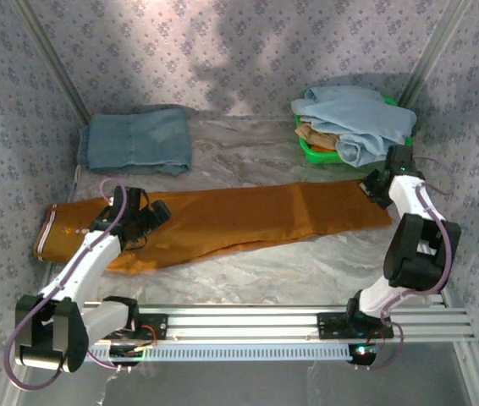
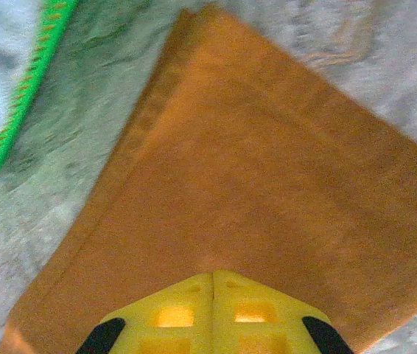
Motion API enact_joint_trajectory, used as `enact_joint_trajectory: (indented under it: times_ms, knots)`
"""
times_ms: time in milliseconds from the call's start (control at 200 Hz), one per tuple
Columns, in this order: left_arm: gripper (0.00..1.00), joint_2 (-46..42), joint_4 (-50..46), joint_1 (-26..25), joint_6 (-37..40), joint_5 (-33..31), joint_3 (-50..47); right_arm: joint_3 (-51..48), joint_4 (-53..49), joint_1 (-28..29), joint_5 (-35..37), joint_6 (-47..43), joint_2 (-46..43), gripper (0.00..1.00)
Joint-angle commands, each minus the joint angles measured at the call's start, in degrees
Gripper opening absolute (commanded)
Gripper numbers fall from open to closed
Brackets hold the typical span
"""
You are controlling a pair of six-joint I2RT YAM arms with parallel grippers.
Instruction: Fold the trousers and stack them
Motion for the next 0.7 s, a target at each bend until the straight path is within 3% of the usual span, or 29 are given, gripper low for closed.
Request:
enact_joint_trajectory:
  times_ms: [0,30,85,170,430,555,695]
  knots:
    - [0.93,-0.7,-1.2,0.3,0.5,0.7,0.8,1.3,-2.5,-3.0,3.0,-0.1,4.6,0.09]
    - [0.93,-0.4,-1.2,0.3,0.6,0.8,0.9,1.5,-3.0,-3.6,2.6,-0.1,5.2,0.19]
    - [0.93,0.1,-1.5,0.3,0.7,1.0,1.4,0.7,-3.0,-3.8,2.7,-0.1,5.1,0.46]
    - [0.93,0.5,-2.1,0.3,0.7,1.2,2.2,-1.7,-3.1,-3.5,4.8,0.0,3.9,0.64]
    - [0.93,0.6,-1.6,0.3,0.4,1.2,1.9,-3.0,-3.2,-6.3,5.1,0.9,7.1,0.69]
    - [0.93,-0.2,-1.6,0.3,0.2,1.0,1.3,-1.4,-1.7,-6.6,5.2,0.7,9.6,0.78]
    - [0.93,-0.3,-1.8,0.3,0.5,0.6,1.3,1.0,-2.7,-7.2,4.8,1.9,13.4,0.78]
